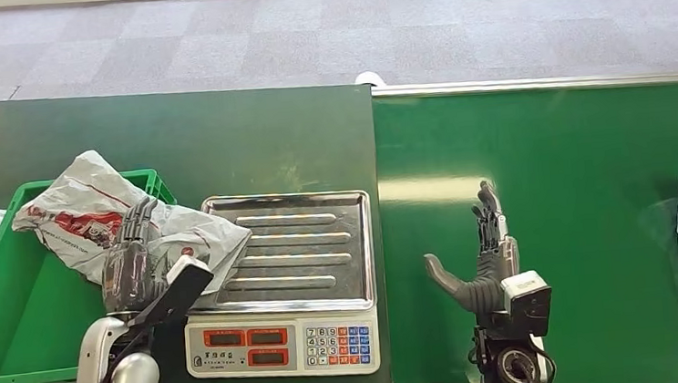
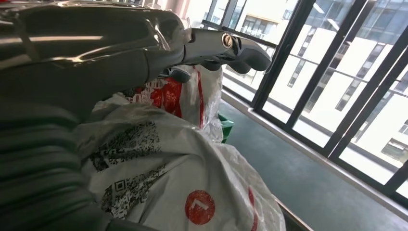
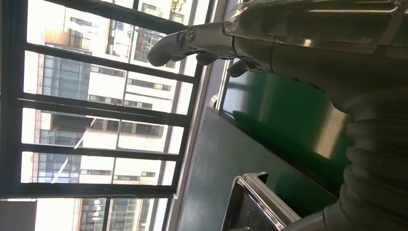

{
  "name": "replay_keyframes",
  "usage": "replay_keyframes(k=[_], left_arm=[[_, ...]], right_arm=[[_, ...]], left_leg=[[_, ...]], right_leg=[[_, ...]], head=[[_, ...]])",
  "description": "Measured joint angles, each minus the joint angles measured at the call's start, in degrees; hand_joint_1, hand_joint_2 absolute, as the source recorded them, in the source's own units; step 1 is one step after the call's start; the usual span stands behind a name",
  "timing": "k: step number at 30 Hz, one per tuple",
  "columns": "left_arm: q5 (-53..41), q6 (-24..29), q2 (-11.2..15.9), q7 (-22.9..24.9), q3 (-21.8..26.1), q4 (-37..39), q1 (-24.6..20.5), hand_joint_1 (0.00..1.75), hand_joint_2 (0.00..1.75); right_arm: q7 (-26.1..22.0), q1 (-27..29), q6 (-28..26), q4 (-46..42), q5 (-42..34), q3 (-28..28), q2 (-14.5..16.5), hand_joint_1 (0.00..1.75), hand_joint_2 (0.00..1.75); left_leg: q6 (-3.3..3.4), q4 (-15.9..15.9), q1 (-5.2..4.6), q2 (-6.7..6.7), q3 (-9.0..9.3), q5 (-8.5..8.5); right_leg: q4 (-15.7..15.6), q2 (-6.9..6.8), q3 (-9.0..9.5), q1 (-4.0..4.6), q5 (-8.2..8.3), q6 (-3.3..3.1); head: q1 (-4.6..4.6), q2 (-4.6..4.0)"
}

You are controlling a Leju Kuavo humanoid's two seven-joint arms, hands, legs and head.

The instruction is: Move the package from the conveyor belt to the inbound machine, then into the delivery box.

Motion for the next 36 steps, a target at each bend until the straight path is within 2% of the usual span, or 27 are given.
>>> replay_keyframes(k=[14, 15, 16, 18, 19, 20, 24, 36], left_arm=[[-0.5, -3.4, 2.1, 3.0, -2.1, 3.8, -0.4, 0.00, 1.75], [-0.5, -3.3, 2.2, 3.3, -2.1, 4.1, -0.5, 0.23, 1.75], [-0.4, -3.3, 2.2, 3.6, -2.1, 4.3, -0.6, 0.58, 1.75], [0.2, -3.1, 2.3, 3.7, -2.1, 4.7, -0.9, 1.41, 1.75], [0.6, -3.0, 2.3, 3.7, -2.0, 4.9, -1.0, 1.61, 1.75], [1.0, -2.9, 2.3, 3.7, -2.0, 5.0, -1.1, 1.69, 1.75], [1.9, -2.8, 2.3, 3.9, -1.9, 5.6, -1.4, 1.75, 1.75], [0.9, -3.1, 2.8, 5.7, -1.9, 6.9, -2.6, 1.75, 1.75]], right_arm=[[0.0, 0.4, 0.2, 0.0, 0.3, -1.1, 0.0, 0.00, 1.75], [0.0, 0.5, 0.2, 0.0, 0.4, -1.2, 0.0, 0.00, 1.75], [0.0, 0.6, 0.2, 0.0, 0.4, -1.2, 0.1, 0.00, 1.75], [0.0, 0.7, 0.2, 0.0, 0.4, -1.3, 0.1, 0.00, 1.75], [0.0, 0.7, 0.2, -0.1, 0.4, -1.4, 0.2, 0.00, 1.75], [0.0, 0.8, 0.2, -0.1, 0.5, -1.4, 0.2, 0.00, 1.75], [0.0, 1.0, 0.2, -0.3, 0.5, -1.5, 0.5, 0.00, 1.75], [0.0, 1.1, 0.1, -0.5, 0.6, -1.6, 0.6, 0.00, 1.75]], left_leg=[[-0.02, 0.0, 0.00, 0.00, -0.08, -0.02], [-0.02, 0.0, 0.00, 0.00, -0.08, -0.02], [-0.02, 0.0, 0.00, 0.00, -0.08, -0.02], [-0.02, 0.0, 0.00, 0.00, -0.08, -0.02], [-0.02, 0.0, 0.00, 0.00, -0.08, -0.02], [-0.02, 0.0, 0.00, 0.00, -0.08, -0.02], [-0.02, 0.0, 0.00, 0.00, -0.08, -0.02], [-0.02, 0.0, 0.00, 0.00, -0.07, -0.02]], right_leg=[[0.0, 0.00, -0.09, 0.00, -0.01, 0.00], [0.0, 0.00, -0.09, 0.00, -0.01, 0.00], [0.0, 0.00, -0.09, 0.00, -0.01, 0.00], [0.0, 0.00, -0.10, 0.00, -0.01, 0.00], [0.0, 0.00, -0.10, 0.00, -0.01, 0.00], [0.0, 0.00, -0.09, 0.00, -0.01, 0.00], [0.0, 0.00, -0.09, 0.00, -0.01, 0.00], [0.0, 0.00, -0.07, 0.00, -0.01, 0.00]], head=[[0.00, 0.00], [0.01, 0.00], [0.00, 0.00], [0.01, 0.00], [0.00, 0.00], [0.01, 0.00], [0.01, 0.00], [0.00, 0.00]])
